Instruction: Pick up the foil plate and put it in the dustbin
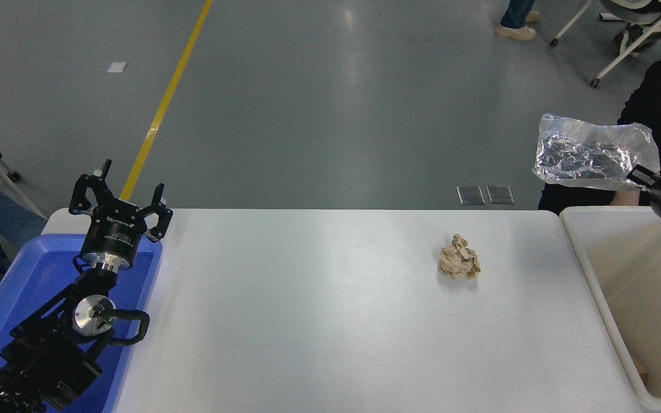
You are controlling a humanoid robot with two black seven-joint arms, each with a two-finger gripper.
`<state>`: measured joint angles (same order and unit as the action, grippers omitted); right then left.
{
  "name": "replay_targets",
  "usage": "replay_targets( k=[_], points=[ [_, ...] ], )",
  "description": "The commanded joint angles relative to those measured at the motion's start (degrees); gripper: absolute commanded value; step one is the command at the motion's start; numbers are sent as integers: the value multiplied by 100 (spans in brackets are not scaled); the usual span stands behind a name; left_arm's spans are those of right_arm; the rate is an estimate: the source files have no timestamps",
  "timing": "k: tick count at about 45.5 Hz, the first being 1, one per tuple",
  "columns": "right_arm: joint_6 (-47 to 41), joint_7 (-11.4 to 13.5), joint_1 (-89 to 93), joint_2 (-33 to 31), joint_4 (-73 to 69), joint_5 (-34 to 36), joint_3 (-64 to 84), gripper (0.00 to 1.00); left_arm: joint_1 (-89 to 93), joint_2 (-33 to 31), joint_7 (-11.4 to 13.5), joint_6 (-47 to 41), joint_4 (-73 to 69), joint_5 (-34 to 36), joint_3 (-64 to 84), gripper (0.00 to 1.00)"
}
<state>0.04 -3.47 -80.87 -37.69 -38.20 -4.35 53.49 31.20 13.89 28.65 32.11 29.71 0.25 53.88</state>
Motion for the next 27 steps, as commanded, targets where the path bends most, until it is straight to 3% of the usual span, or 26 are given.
replay_targets(
  k=[1, 9, 27],
  points=[
    [-1470, 22, -1351, -564, -557, -391, 13, 0, 0, 0, 0, -3, 0, 1, 0, 98],
    [-2306, 48, -1958, -590, -557, -417, 22, 0, 0, 0, 0, -3, 0, 1, 0, 98],
    [-2351, 57, -1968, -573, -478, -470, 22, 0, 0, 0, 0, 6, 0, 1, 0, 98]
  ],
)
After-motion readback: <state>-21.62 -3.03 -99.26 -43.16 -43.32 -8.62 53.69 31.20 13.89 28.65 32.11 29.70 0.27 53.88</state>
